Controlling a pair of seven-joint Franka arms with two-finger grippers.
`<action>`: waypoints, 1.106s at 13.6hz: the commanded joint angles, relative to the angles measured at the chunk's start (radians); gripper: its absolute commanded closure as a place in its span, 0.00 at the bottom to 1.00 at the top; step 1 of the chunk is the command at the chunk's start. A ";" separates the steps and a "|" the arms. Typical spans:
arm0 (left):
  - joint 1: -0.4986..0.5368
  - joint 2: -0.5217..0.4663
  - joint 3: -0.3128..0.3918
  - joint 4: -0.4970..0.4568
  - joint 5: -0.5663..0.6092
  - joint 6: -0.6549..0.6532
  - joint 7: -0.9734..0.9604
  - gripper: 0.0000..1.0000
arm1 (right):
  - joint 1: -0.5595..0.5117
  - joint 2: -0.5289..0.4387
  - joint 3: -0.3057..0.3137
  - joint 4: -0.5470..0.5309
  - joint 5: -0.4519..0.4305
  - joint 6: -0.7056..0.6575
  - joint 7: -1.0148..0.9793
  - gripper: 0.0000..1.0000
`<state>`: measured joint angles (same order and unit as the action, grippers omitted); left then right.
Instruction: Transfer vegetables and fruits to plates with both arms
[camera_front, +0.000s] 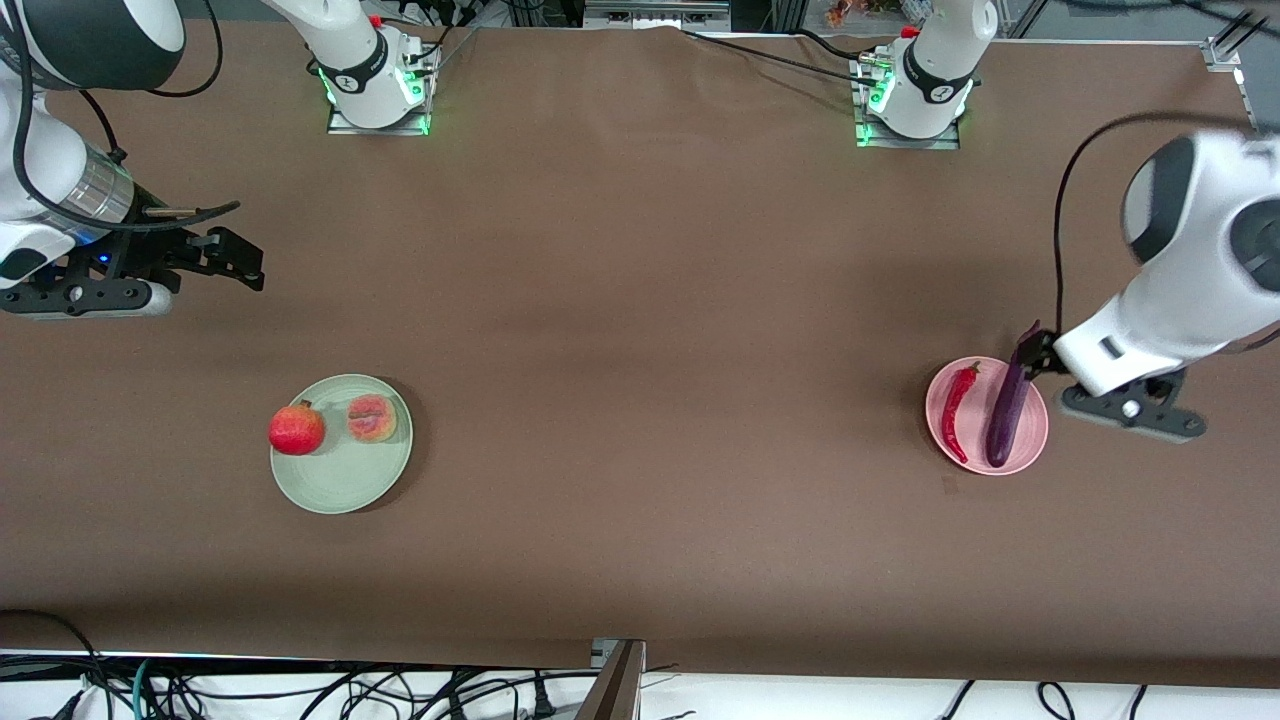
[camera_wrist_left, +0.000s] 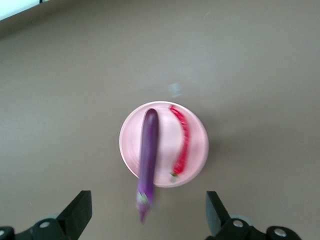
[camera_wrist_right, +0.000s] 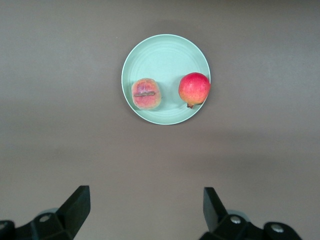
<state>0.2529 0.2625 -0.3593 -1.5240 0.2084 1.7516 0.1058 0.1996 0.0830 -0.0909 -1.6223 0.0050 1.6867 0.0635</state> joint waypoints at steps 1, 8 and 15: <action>0.011 0.029 0.008 0.183 -0.052 -0.125 -0.053 0.00 | -0.005 -0.011 -0.007 -0.005 0.006 0.005 -0.025 0.00; -0.181 -0.102 0.210 0.063 -0.058 -0.130 -0.087 0.00 | -0.005 -0.012 -0.007 -0.005 0.006 -0.001 -0.025 0.00; -0.307 -0.290 0.358 -0.191 -0.155 -0.029 -0.117 0.00 | -0.005 -0.014 -0.006 -0.005 0.003 -0.002 -0.027 0.00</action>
<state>-0.0403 0.0097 -0.0134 -1.6502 0.0600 1.6939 -0.0003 0.1993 0.0828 -0.0978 -1.6221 0.0050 1.6872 0.0588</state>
